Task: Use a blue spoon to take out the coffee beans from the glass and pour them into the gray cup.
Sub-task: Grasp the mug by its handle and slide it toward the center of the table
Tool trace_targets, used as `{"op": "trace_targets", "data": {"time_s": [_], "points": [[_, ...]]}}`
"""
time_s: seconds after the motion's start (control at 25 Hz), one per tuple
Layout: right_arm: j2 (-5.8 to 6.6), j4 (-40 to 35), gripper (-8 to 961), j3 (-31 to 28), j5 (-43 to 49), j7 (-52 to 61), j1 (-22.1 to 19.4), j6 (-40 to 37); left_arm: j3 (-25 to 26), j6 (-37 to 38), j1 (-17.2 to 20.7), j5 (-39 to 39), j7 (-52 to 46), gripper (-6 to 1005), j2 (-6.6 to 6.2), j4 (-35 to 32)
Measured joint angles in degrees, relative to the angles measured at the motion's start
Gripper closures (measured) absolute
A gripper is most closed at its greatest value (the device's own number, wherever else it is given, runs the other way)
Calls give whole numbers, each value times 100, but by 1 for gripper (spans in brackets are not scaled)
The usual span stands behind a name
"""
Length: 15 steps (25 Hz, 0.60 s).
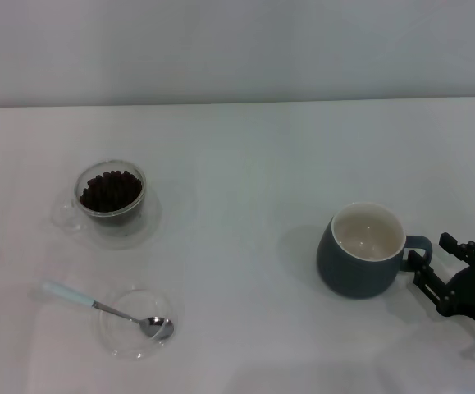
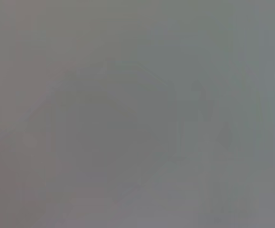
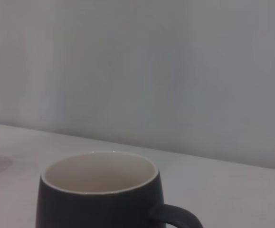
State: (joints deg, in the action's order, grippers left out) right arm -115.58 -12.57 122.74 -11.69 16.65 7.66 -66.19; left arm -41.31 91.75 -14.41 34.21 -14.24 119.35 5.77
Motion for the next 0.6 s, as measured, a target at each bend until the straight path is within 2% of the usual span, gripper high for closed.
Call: {"op": "trace_targets", "data": {"time_s": [0.04, 0.16, 0.6], "points": [[0, 0, 206, 1, 1, -1, 2, 0, 0, 0, 0, 1, 0, 106, 0, 4], [0, 0, 365, 3, 0, -3, 11, 5, 0, 0, 0, 1, 0, 106, 0, 19], [0, 2, 476, 5, -36, -5, 38, 28, 0, -8, -48, 8, 0, 107, 0, 16]]}}
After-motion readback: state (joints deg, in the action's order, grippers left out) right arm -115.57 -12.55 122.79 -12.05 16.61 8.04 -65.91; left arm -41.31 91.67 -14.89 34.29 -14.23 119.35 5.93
